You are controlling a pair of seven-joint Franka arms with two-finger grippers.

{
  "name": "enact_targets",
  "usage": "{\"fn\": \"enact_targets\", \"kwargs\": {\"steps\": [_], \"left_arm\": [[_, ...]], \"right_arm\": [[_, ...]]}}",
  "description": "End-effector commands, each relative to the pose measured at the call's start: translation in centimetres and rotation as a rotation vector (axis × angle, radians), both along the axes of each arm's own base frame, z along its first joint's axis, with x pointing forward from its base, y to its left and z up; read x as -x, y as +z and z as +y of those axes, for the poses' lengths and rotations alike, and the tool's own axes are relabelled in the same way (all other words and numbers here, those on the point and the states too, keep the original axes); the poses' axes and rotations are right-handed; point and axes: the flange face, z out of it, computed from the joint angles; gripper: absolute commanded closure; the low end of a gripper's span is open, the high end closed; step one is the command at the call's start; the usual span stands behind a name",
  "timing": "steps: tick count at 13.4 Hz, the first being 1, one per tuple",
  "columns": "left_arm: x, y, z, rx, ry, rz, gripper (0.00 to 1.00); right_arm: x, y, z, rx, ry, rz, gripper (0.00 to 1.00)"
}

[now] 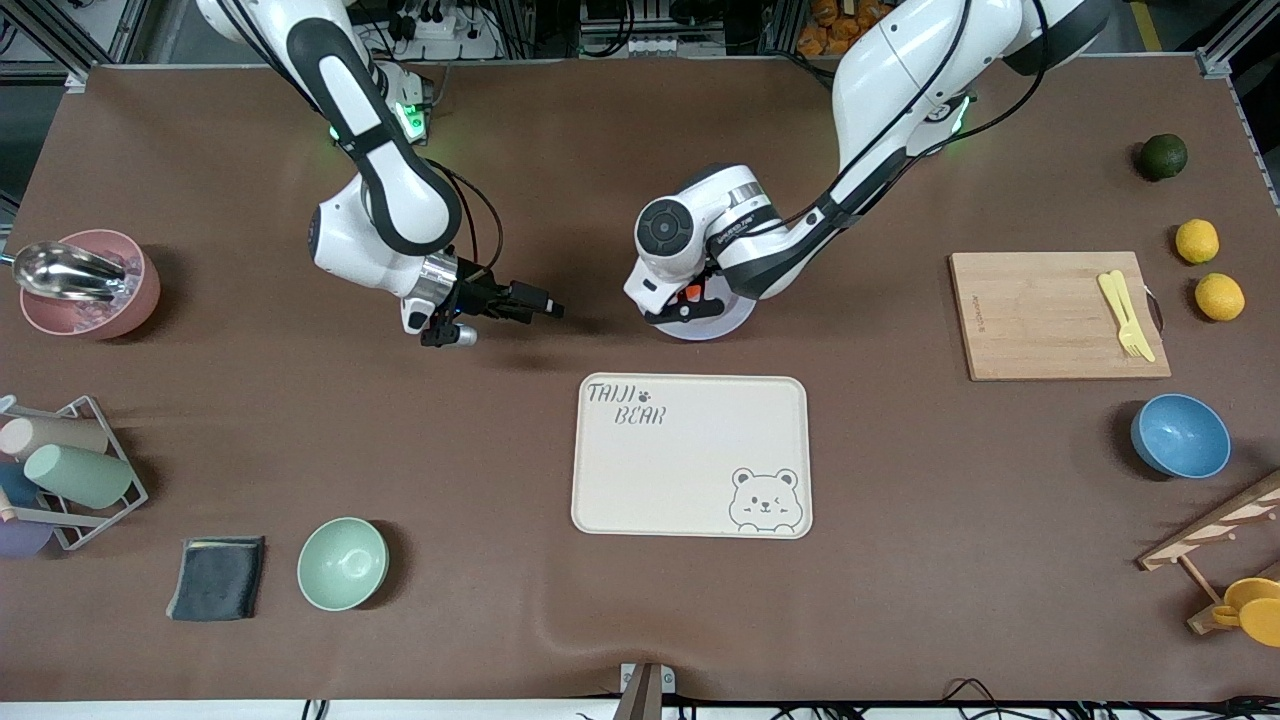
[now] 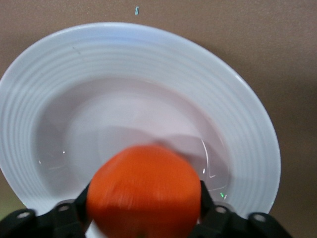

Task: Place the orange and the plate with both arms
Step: 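Release the orange onto the plate while the right gripper grasps the plate rim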

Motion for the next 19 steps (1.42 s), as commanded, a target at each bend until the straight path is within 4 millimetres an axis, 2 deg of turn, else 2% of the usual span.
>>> {"fn": "enact_targets", "kwargs": {"steps": [1,3,4,7,9,12,14,17,19], "left_arm": [[-1.0,1.0,0.0,-0.008,0.027,-0.036,0.00],[-2.1,4.4,0.3,-0.008,0.035,-0.092,0.00],[-3.2,6.8,1.1,-0.015,0.042,-0.127,0.00],[-9.1,13.8,7.2,-0.012,0.081,-0.233,0.00],[-12.7,17.6,12.5,-0.011,0.093,-0.280,0.00],[-16.8,21.1,18.8,-0.003,0.067,-0.294,0.00],[-18.8,23.7,21.7,0.006,0.054,-0.279,0.00],[-21.0,27.2,29.0,0.015,-0.034,-0.243,0.00],[-21.3,28.5,32.0,0.017,-0.091,-0.232,0.00]], "right_arm": [[0.5,-0.1,-0.3,-0.007,-0.006,-0.010,0.00],[0.9,-0.2,0.1,-0.020,-0.011,-0.012,0.00],[1.3,-0.4,0.4,-0.046,-0.023,-0.027,0.00],[3.0,-2.4,1.5,-0.111,-0.045,-0.076,0.00],[4.6,-3.9,3.4,-0.136,-0.061,-0.076,0.00],[7.2,-6.5,6.2,-0.198,-0.076,-0.116,0.00],[8.0,-7.4,6.7,-0.201,-0.076,-0.101,0.00],[9.6,-8.4,9.1,-0.246,-0.091,-0.068,0.15],[10.2,-8.9,9.6,-0.252,-0.091,-0.069,0.21]]}}
